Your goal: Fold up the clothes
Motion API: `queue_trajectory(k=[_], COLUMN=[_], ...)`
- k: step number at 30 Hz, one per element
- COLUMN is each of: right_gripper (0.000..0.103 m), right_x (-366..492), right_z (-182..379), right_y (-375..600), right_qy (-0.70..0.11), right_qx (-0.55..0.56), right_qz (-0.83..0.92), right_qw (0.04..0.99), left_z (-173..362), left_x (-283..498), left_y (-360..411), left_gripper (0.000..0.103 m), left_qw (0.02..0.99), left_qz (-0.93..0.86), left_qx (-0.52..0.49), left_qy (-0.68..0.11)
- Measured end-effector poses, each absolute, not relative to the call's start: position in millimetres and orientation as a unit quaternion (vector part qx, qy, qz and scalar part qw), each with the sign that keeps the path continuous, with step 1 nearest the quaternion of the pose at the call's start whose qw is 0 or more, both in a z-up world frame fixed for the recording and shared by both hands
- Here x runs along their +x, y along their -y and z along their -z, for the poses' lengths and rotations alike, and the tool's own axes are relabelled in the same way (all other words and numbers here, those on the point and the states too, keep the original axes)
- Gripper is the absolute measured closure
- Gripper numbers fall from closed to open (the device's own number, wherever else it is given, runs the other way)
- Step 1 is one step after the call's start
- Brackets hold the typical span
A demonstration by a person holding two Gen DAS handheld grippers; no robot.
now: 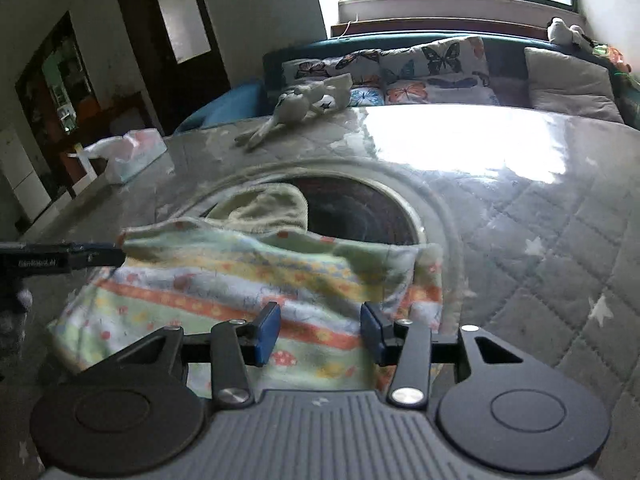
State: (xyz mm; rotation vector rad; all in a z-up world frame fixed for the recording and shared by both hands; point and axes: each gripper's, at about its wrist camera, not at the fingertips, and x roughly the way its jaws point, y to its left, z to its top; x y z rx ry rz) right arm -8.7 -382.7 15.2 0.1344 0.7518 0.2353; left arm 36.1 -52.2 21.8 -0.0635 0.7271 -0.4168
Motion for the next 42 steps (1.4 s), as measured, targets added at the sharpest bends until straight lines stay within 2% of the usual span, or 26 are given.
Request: queue_trajectory(k=[9,11,13,15,17,20,24,27,32,42], right_gripper=[0.057,0.048,0.046,0.040,0.029,0.020,0.010,0.009,0.004,0.000], right_x=[20.4,15.6,8.3,0.7,-8.0,-23.4,-43.6,-56.7,-73.4,-92.3], right_z=[-9.7,-13.4,-16.6,-19.5,-21.3,-22.8,-20.8,-17.4,-5.6,-19.7], right_y=[387.8,387.1,385.4,383.9,380.5,372.0,360.7,353.5,349.3,354.5], right_qy=[-0.364,-0.357,-0.351,-0.347,-0.343,-0.337,-0.335,-0.335,-0.343,-0.316], right_qx=[0.066,0.059,0.049,0.039,0.028,0.002,-0.018,-0.032,-0.065,-0.060], right_qz=[-0.098,-0.092,-0.088,-0.086,-0.085,-0.088,-0.096,-0.096,-0.073,-0.044], right_qw=[0.924,0.928,0.931,0.933,0.935,0.937,0.937,0.937,0.934,0.946], left_z=[-19.0,-21.5,-24.1,-26.6,-28.9,-31.8,-33.7,-31.6,-21.6,-10.3], left_x=[42.1,38.6,33.3,27.2,19.4,4.7,-16.9,-31.2,-47.4,-56.1], left_y=[55.9,54.9,54.5,54.4,53.2,51.9,52.7,55.2,56.7,40.6], left_gripper=[0.066,0.063,0.053,0.050,0.045,0.037,0.026,0.022,0.022,0.022], left_qw=[0.916,0.917,0.919,0.922,0.924,0.927,0.930,0.932,0.935,0.934], left_qz=[0.198,0.198,0.195,0.189,0.186,0.182,0.179,0.178,0.158,0.137], left_qx=[-0.031,-0.029,-0.026,-0.023,-0.022,-0.015,-0.002,0.011,0.047,0.021], left_qy=[-0.349,-0.346,-0.341,-0.338,-0.333,-0.327,-0.320,-0.316,-0.315,-0.330])
